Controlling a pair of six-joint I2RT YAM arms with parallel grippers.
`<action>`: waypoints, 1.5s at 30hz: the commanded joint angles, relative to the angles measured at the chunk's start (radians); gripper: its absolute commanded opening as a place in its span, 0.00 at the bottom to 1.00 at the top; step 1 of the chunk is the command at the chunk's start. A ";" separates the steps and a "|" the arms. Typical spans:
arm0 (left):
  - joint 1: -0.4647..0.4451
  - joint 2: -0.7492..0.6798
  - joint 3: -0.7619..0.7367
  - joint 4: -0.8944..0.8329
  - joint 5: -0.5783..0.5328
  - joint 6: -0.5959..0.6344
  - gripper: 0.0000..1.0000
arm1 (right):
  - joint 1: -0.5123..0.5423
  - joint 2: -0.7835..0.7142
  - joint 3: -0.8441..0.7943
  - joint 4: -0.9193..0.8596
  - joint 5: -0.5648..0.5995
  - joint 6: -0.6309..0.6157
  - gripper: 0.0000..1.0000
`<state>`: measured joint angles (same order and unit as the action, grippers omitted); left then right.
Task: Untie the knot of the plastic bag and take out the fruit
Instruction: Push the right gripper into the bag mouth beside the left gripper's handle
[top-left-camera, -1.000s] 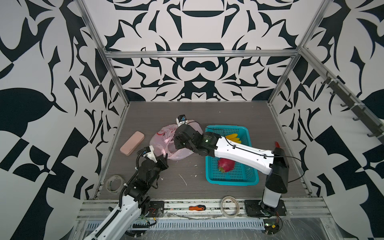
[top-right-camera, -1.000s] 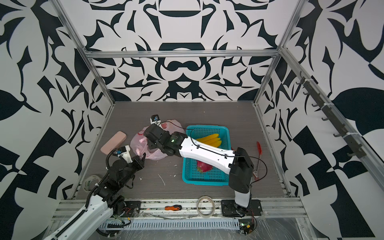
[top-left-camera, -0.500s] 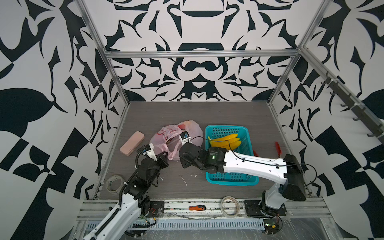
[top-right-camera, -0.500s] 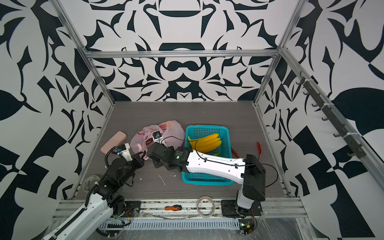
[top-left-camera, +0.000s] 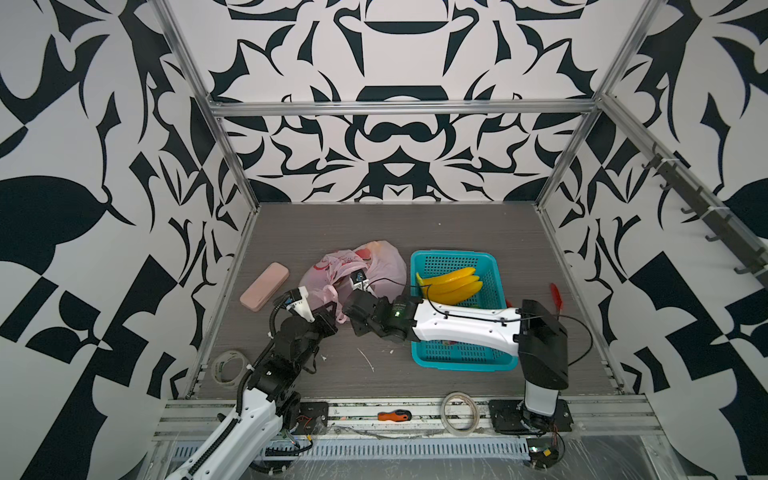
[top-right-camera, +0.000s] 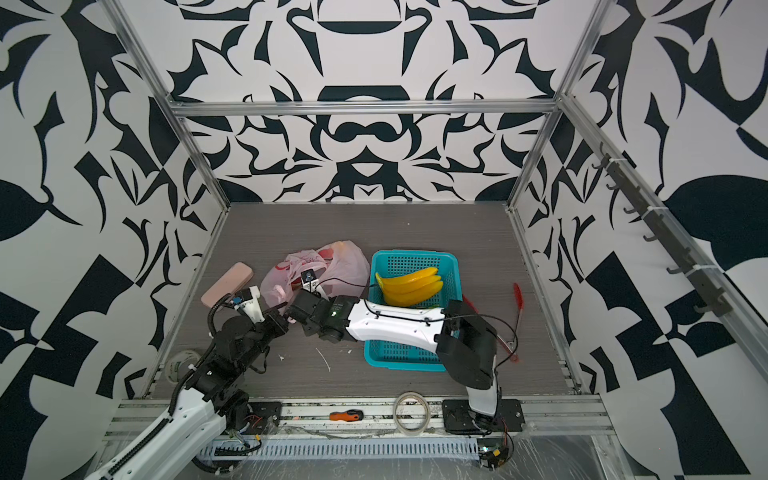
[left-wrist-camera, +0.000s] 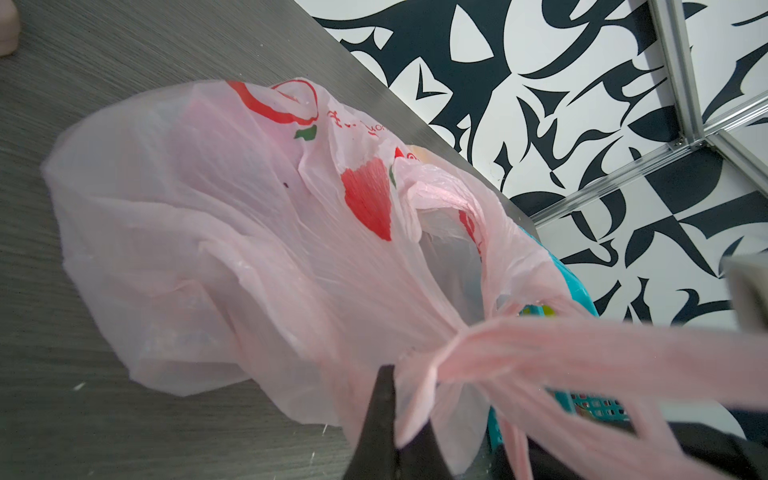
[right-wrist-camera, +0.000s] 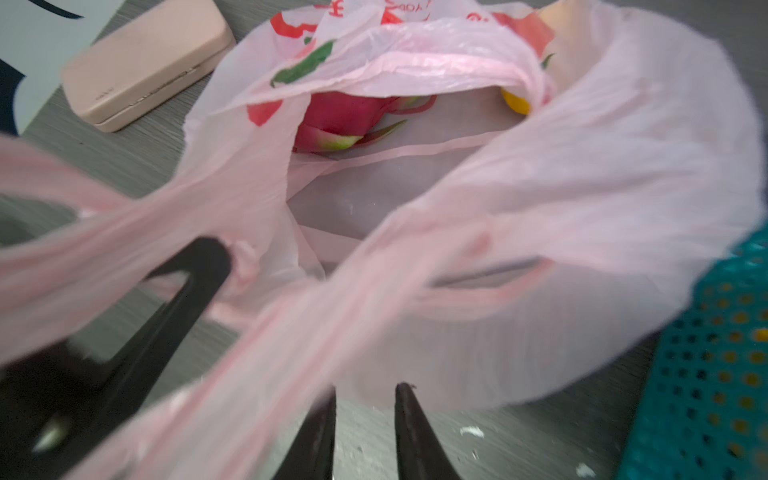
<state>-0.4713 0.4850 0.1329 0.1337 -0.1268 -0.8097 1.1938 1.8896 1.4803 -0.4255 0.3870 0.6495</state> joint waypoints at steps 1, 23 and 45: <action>0.002 -0.018 0.009 -0.006 0.009 -0.006 0.00 | -0.018 0.009 0.066 0.051 -0.002 -0.010 0.27; 0.002 -0.068 -0.039 -0.003 0.024 -0.046 0.00 | -0.110 0.148 0.205 0.130 -0.072 0.142 0.30; 0.002 -0.146 -0.058 -0.043 0.050 -0.029 0.00 | -0.195 0.260 0.197 0.303 -0.245 0.452 0.60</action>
<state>-0.4713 0.3489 0.0902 0.0849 -0.0856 -0.8410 1.0069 2.1532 1.6352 -0.1516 0.1738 1.0615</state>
